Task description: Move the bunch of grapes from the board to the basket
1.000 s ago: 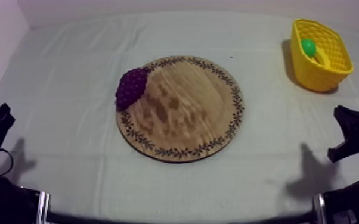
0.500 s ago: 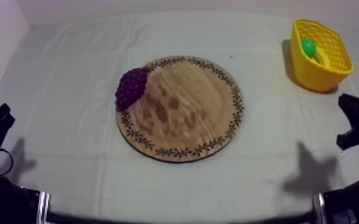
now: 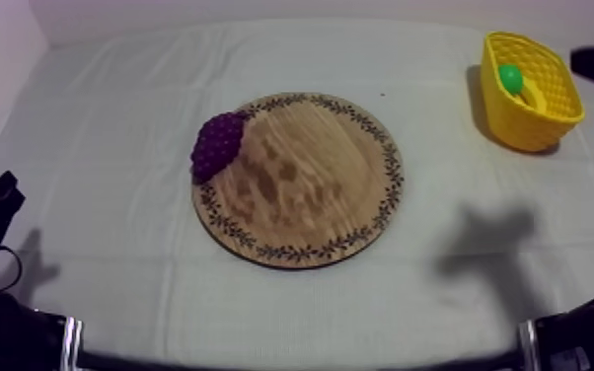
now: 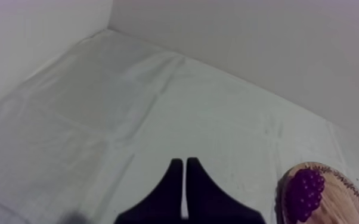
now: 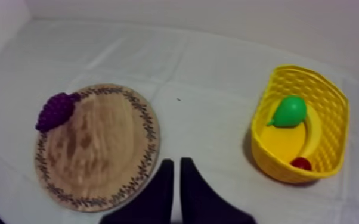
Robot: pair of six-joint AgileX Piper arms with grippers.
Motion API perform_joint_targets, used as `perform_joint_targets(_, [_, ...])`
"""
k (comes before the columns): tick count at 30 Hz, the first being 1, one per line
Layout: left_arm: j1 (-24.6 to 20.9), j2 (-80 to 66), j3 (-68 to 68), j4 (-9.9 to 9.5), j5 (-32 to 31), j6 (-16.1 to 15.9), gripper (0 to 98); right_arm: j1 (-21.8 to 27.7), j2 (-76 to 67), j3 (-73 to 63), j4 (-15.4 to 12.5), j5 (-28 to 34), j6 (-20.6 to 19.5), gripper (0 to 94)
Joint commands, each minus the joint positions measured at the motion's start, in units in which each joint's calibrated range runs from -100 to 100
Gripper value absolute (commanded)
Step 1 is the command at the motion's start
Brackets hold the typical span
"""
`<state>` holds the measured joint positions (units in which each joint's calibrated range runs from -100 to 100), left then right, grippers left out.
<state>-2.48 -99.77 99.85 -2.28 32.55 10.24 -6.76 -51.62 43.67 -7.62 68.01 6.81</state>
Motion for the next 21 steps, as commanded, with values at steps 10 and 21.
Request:
perform_joint_targets(10, [-0.01,0.03,0.04,0.01,0.03,0.04,0.0,-9.63,31.73,-27.6,-0.53,9.72,-7.65,4.9])
perform_joint_targets(21, [-0.01,0.03,0.04,0.01,0.03,0.04,0.0,-16.95,45.89,-35.42,-2.6,10.6,-13.63,8.5])
